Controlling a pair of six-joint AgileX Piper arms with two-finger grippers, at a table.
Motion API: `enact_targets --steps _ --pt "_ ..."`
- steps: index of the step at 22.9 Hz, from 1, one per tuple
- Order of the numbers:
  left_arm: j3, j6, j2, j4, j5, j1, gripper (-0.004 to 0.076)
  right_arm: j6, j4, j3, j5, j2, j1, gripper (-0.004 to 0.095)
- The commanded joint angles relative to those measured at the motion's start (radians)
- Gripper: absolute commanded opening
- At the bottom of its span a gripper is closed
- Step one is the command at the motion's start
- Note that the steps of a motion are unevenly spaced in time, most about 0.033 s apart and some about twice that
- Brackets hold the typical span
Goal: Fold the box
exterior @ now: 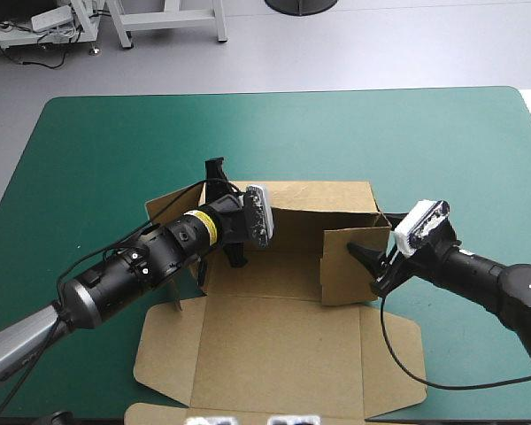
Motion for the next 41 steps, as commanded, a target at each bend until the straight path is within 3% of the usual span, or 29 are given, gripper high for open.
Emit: enact_targets --steps 1,4,6,13,18,23,26,30,34,41 --pt "-0.015 -0.272 0.004 0.199 0.127 -0.036 -0.0003 -0.006 0.036 -0.034 -0.046 0.001 0.057 0.0664" --pt "-0.015 -0.411 0.015 0.324 0.148 -0.078 -0.0003 -0.006 0.01 -0.034 -0.125 0.001 0.117 0.0618" --pt "-0.015 -0.413 0.015 0.326 0.139 -0.095 -0.0003 0.016 -0.024 -0.034 -0.17 0.001 0.129 0.0552" --pt "-0.013 -0.409 0.015 0.313 0.145 -0.097 -0.0002 0.102 -0.095 -0.034 -0.17 0.001 0.129 0.0426" --pt "-0.013 -0.4 0.015 0.31 0.126 -0.106 -0.0002 0.095 -0.092 -0.034 -0.069 0.009 0.129 0.0193" --pt "-0.013 -0.391 0.015 0.301 0.117 -0.13 -0.0002 0.092 -0.071 -0.034 -0.007 0.061 0.129 0.0123" --pt "-0.013 -0.32 0.015 0.228 0.143 -0.138 -0.0002 0.037 -0.006 -0.034 0.094 0.091 0.129 -0.0015" --pt "-0.013 -0.293 0.015 0.194 0.138 -0.138 -0.0002 0.034 0.003 -0.038 0.09 0.091 0.129 -0.0014" --pt "-0.013 -0.293 -0.007 0.14 0.108 -0.163 0.0007 0.044 -0.004 -0.042 -0.018 0.091 0.129 -0.0015" --pt "-0.103 -0.3 -0.052 0.019 0.208 -0.218 0.0226 0.097 -0.062 -0.1 -0.13 0.091 0.129 -0.0021"
